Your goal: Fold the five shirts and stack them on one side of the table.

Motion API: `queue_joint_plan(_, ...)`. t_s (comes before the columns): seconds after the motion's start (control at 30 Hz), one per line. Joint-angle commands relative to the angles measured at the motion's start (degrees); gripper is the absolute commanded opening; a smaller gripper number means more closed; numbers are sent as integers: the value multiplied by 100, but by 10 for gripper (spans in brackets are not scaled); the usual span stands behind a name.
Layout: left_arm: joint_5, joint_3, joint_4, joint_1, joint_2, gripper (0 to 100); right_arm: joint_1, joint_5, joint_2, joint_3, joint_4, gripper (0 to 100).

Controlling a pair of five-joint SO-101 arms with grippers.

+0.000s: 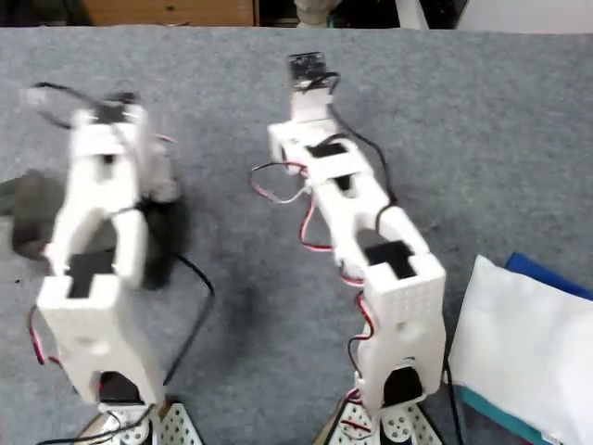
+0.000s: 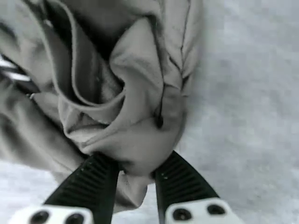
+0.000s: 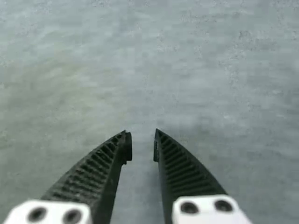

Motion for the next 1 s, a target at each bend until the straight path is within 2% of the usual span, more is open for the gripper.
queue_joint_plan(0.0, 229, 1125, -633, 923, -822, 19, 462, -53, -435, -189, 35, 101)
queue_joint_plan(0.07, 237, 1653, -870, 1248, -1209, 19, 479, -53, -435, -180, 35, 101)
queue_joint_plan(0.13, 422, 2004, -985, 1257, -1666, 27, 470, -53, -435, -180, 35, 101)
queue_joint_plan(0.27, 826, 2171, -774, 870, -2765, 144, 470, -53, -435, -180, 35, 101)
queue_joint_plan(0.43, 1125, 2171, -202, -387, -3960, 287, 453, -26, -435, -163, 35, 101)
queue_joint_plan(0.63, 1125, 2321, -360, -2884, -4295, 301, 444, -26, -435, -154, 35, 101)
queue_joint_plan(0.7, 1125, 2655, -607, -3376, -4180, 301, 444, -18, -426, -154, 35, 101)
queue_joint_plan(0.8, 1125, 3174, -651, -3481, -3873, 301, 374, -18, -426, -145, 35, 101)
queue_joint_plan(0.97, 1125, 3429, -677, -3059, -3125, 301, 356, -18, -426, -145, 35, 101)
